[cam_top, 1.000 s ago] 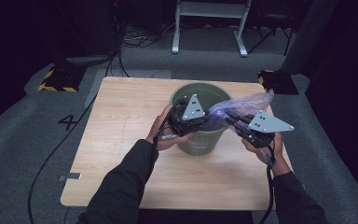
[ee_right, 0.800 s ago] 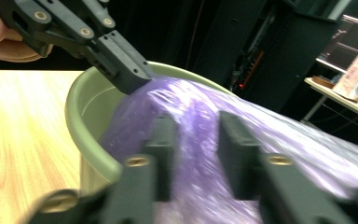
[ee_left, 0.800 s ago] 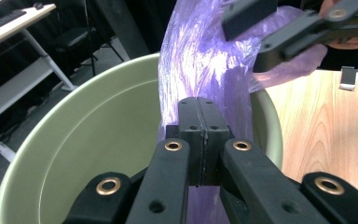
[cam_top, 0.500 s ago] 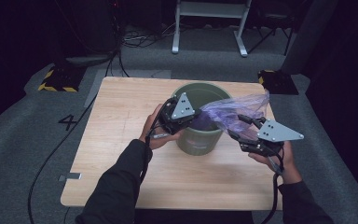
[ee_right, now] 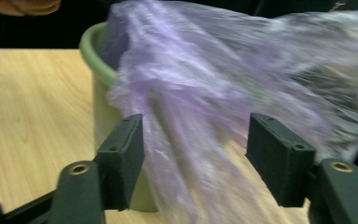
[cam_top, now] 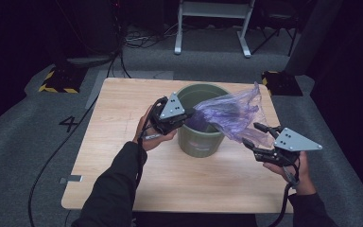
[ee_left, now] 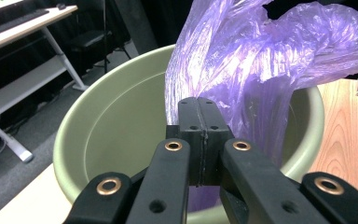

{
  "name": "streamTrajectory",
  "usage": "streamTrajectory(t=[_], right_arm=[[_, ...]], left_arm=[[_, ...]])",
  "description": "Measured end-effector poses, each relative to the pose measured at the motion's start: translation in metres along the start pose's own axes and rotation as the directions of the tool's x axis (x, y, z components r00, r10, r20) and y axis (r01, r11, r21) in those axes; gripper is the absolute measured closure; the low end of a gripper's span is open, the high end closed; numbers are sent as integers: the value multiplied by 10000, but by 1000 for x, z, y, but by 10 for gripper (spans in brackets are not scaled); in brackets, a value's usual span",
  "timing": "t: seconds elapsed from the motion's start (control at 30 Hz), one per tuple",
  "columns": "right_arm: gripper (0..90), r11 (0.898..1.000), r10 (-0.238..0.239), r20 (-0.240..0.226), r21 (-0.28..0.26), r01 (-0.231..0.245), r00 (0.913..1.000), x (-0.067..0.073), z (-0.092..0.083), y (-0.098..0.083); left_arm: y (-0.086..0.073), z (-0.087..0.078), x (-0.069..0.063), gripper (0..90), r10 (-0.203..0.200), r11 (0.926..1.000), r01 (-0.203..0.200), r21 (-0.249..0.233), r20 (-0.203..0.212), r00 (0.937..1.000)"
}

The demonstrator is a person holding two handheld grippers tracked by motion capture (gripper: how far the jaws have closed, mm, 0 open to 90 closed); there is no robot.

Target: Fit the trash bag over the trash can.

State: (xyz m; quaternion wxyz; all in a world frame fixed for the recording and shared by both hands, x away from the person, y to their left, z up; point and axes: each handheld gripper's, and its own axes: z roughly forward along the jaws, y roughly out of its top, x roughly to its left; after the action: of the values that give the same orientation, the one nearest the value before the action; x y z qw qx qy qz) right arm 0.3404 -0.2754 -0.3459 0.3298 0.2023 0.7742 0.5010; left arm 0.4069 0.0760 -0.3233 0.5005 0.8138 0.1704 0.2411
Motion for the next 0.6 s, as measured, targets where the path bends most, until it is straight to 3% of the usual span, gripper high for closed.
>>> streamTrajectory(t=[0.07, 0.13, 0.23, 0.27, 0.3, 0.37, 0.43, 0.47, 0.5, 0.6], right_arm=[[336, 10000, 71, 32, -51, -71, 10000, -1, -2, 0], [238, 9994, 344, 127, -60, -343, 9993, -5, -1, 1], [213, 9967, 803, -439, -73, -807, 9958, -3, 8, 2], [213, 9967, 803, -439, -73, -807, 9958, -3, 8, 2], [219, 9967, 816, -725, 13, -817, 9940, 2, 15, 5], [350, 9979, 648, -876, 14, -649, 9940, 7, 21, 7], [518, 9999, 137, -845, 106, -129, 9963, 13, 26, 10], [518, 9999, 137, -845, 106, -129, 9963, 13, 26, 10], [658, 9988, -398, -834, 233, 419, 9957, 18, 29, 10], [729, 9975, -651, -878, 202, 671, 9940, 21, 31, 10]], left_arm=[[-2, -3, 1, 897, -8, 10000, 9, -42, 29, 10000], [-4, -5, 2, 897, -47, 9999, 47, -106, 51, 10000], [-7, -10, 4, 897, -162, 9997, 163, -208, 6, 9999], [-7, -10, 4, 896, -162, 9997, 163, -208, 6, 9999], [-9, -12, 4, 895, -231, 9995, 230, -238, -19, 9997], [-12, -14, 5, 874, -255, 9992, 255, -320, -2, 9997], [-14, -17, 5, 780, -429, 9982, 432, -409, 62, 9991], [-14, -17, 5, 767, -429, 9982, 432, -409, 62, 9991], [-15, -22, 5, 744, -497, 9973, 498, -545, 46, 9988], [-14, -27, 4, 646, -651, 9957, 658, -646, 131, 9978]])
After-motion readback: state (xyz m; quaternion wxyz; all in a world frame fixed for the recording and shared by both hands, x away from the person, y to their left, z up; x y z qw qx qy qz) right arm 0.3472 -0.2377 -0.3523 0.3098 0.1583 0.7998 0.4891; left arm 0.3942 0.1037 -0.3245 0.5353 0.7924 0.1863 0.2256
